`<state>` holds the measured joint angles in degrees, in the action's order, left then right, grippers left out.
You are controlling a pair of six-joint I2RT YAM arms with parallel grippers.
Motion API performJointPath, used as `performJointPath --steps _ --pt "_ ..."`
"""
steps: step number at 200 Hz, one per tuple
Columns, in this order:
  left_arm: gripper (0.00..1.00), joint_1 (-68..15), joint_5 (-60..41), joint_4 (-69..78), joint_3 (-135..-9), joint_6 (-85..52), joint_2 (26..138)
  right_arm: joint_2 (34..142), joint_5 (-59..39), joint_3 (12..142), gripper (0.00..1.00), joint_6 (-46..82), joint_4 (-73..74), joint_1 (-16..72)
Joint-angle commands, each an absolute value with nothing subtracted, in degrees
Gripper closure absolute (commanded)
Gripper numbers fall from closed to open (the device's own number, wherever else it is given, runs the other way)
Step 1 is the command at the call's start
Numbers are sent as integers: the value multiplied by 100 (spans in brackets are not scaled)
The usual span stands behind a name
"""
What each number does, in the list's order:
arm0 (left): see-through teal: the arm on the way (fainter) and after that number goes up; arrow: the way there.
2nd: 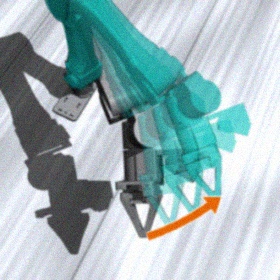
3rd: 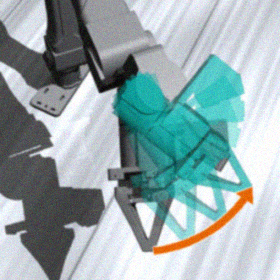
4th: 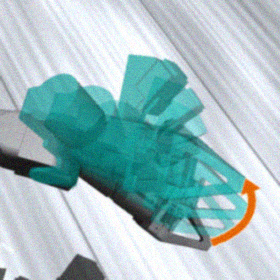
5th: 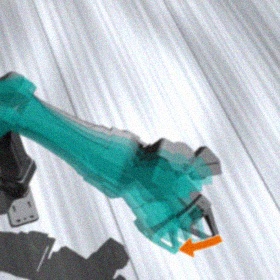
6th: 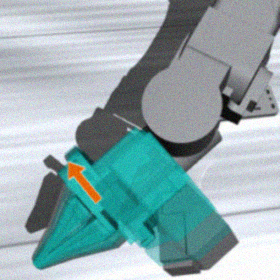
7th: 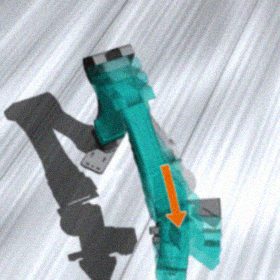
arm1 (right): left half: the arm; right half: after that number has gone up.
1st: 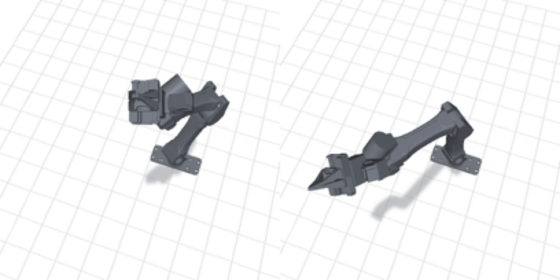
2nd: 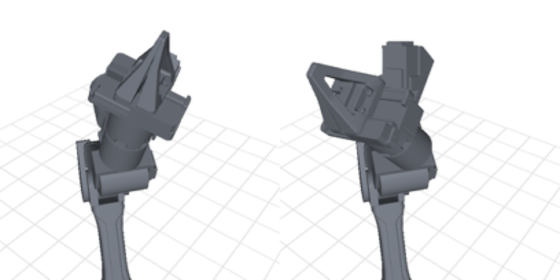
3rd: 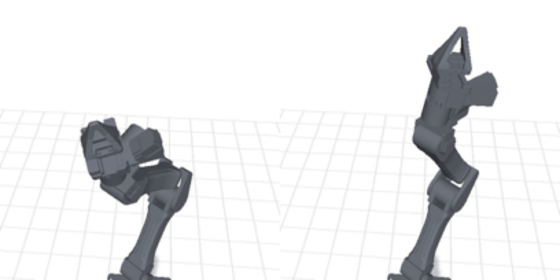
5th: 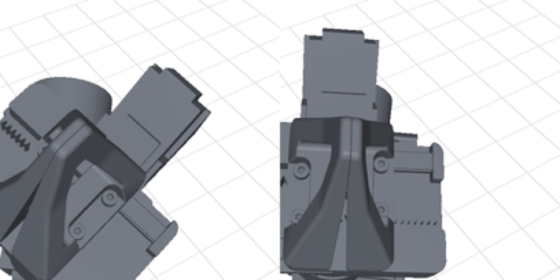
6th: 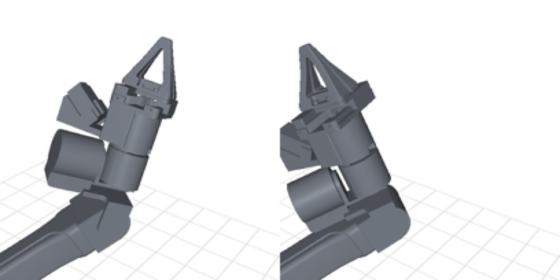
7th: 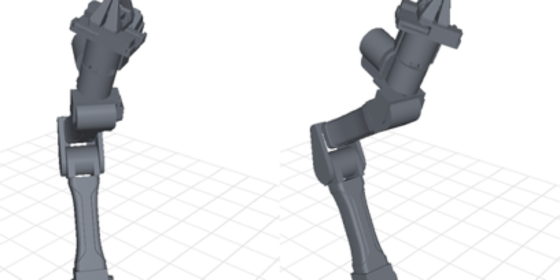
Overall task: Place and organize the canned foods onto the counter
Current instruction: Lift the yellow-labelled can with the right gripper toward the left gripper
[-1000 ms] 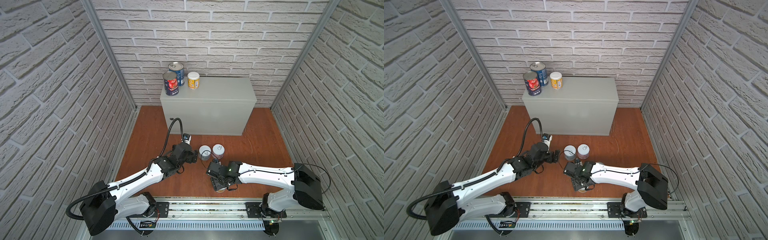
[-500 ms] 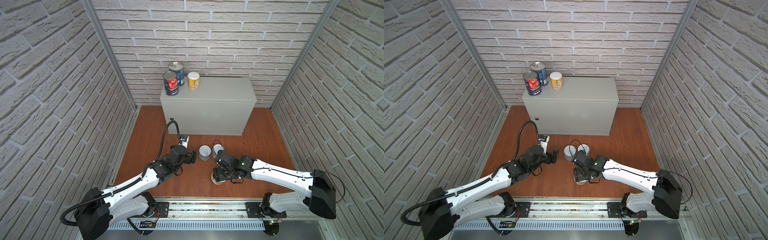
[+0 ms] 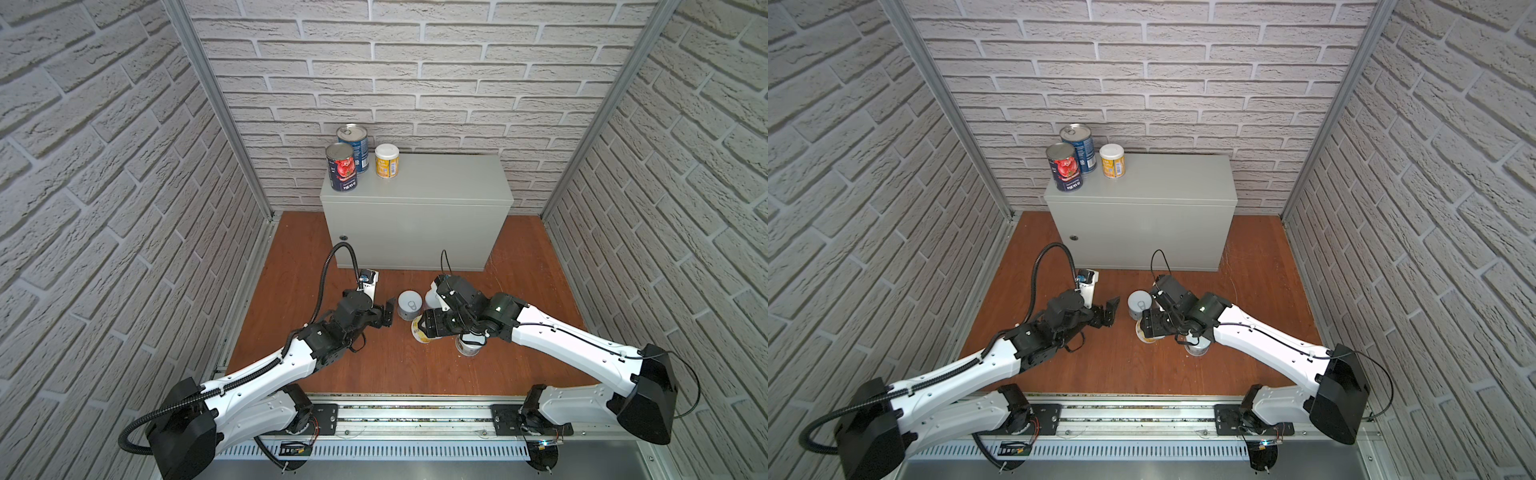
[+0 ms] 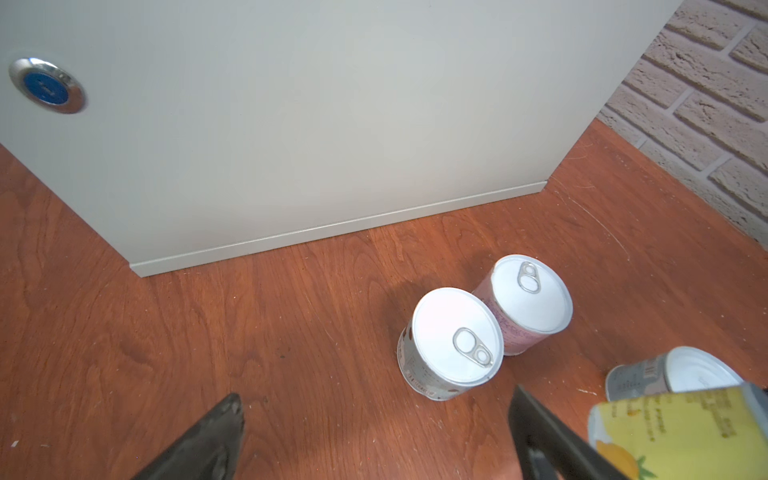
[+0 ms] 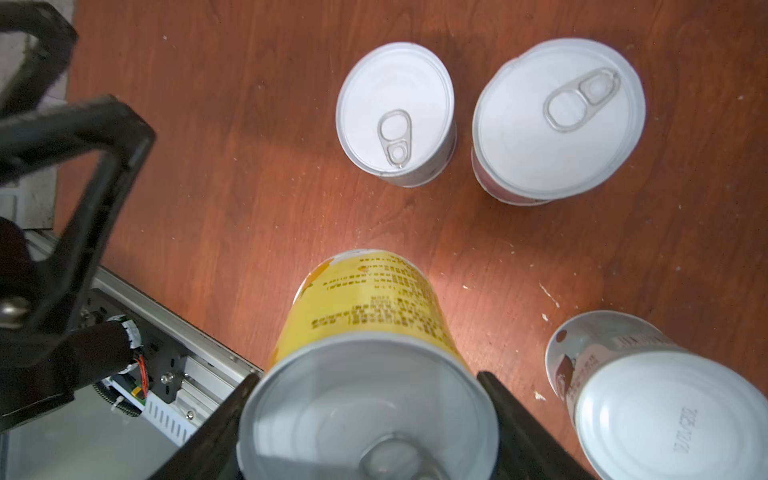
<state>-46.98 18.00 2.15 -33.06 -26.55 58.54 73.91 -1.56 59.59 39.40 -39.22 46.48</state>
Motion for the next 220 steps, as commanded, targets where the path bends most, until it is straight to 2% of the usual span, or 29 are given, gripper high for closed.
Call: performJointPath --steps 1,49,112,220 --pt "2 -4676 1696 396 -3463 -2627 5724 7146 -328 6174 35 3706 -3629 4543" --pt "2 -4678 1632 398 -3492 -2628 5726 7040 -632 6112 35 3640 -3452 4338" --pt "2 -4685 892 664 -3550 -2469 5827 6931 -908 6080 35 3550 -3391 4117" --pt "2 -4755 877 417 -3491 -2442 5523 7011 -1299 6108 35 3236 -3323 3570"
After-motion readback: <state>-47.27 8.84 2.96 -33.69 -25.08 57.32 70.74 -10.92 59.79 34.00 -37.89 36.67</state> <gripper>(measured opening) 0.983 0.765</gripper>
